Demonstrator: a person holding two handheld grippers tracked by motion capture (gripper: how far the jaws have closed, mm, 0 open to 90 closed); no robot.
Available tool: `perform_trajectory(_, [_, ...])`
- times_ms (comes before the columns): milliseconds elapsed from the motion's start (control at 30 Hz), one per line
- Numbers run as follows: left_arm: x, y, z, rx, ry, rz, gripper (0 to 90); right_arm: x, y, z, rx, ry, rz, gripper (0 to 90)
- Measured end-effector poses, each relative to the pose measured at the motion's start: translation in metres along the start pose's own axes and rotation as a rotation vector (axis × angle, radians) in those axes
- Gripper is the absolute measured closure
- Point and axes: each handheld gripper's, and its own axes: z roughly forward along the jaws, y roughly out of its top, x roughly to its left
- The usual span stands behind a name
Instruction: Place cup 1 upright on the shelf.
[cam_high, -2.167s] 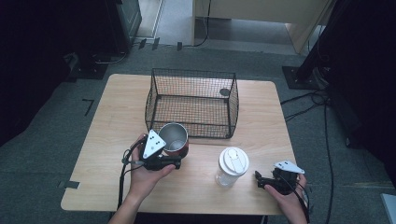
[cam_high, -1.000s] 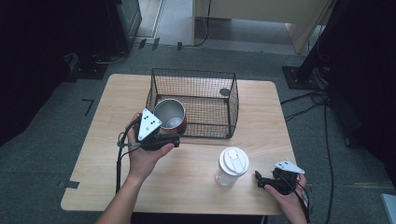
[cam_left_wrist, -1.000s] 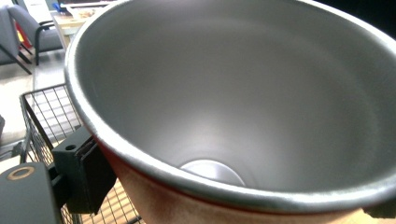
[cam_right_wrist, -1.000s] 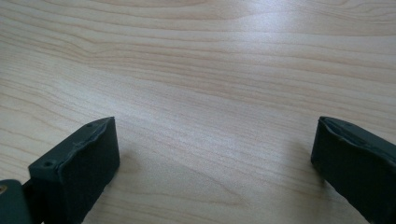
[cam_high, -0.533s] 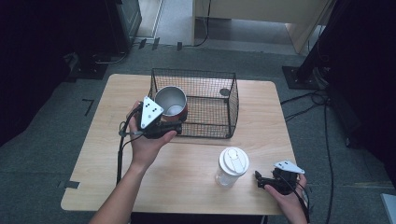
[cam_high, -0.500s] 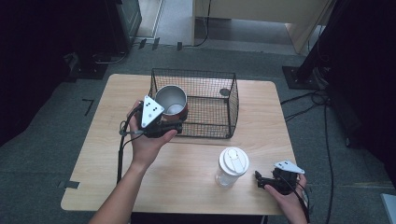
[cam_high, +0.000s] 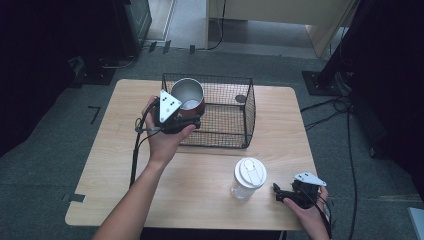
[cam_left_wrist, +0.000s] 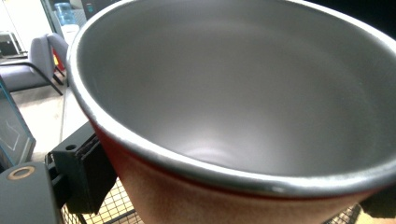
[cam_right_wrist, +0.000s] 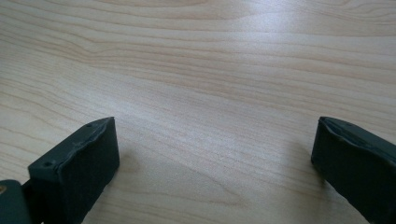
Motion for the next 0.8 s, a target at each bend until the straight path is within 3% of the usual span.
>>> perform_trajectory(500, [0.013,-0.025,0.040,0.076,0.075,-0.047,7.2,0.000,0.000,0.000,0.000,0.000,0.000,0.7])
perform_trajectory(800, [0.019,-0.030,0.062,0.114,0.091,-0.054,7.2,0.000,0.000,0.000,0.000,0.001,0.002,0.7])
